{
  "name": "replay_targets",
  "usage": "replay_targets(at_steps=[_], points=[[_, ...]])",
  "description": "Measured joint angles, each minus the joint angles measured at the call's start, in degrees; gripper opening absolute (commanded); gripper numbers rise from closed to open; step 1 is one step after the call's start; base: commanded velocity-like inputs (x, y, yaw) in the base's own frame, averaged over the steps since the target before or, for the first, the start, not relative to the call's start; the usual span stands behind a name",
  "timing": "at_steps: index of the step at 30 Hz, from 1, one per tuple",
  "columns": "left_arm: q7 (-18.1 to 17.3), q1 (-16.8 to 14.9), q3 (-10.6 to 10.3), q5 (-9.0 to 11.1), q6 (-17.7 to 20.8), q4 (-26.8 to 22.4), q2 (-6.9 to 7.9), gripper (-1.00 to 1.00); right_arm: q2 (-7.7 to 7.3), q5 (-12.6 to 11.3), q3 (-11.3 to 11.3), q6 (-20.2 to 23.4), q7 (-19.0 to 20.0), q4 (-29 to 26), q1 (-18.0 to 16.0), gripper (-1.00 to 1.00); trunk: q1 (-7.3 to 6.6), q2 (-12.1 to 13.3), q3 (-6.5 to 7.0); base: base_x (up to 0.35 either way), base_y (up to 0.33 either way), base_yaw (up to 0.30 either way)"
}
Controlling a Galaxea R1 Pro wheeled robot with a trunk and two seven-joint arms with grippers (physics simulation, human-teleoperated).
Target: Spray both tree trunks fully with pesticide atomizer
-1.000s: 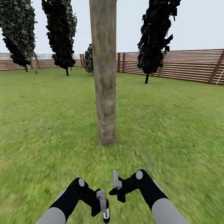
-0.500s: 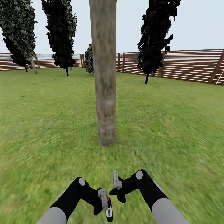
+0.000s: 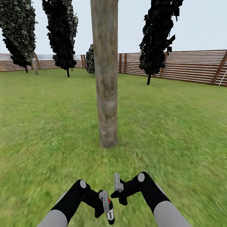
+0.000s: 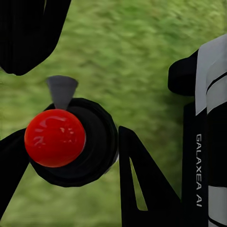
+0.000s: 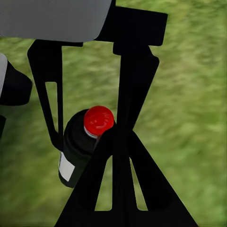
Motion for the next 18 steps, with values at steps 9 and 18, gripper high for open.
replay_targets(at_steps=[9,18], points=[[1.9,0.0,0.1,0.1,0.0,0.0,-0.01,-1.00,0.00,0.0,0.0,0.0,0.0,0.0,0.0,-1.00,0.00,0.0,0.00,0.000,0.000,0.000],[2.0,0.0,0.1,0.1,0.0,0.0,0.00,-1.00,0.00,0.0,0.0,0.0,0.0,0.1,0.0,-1.00,0.00,0.0,0.00,0.000,0.000,0.000]])
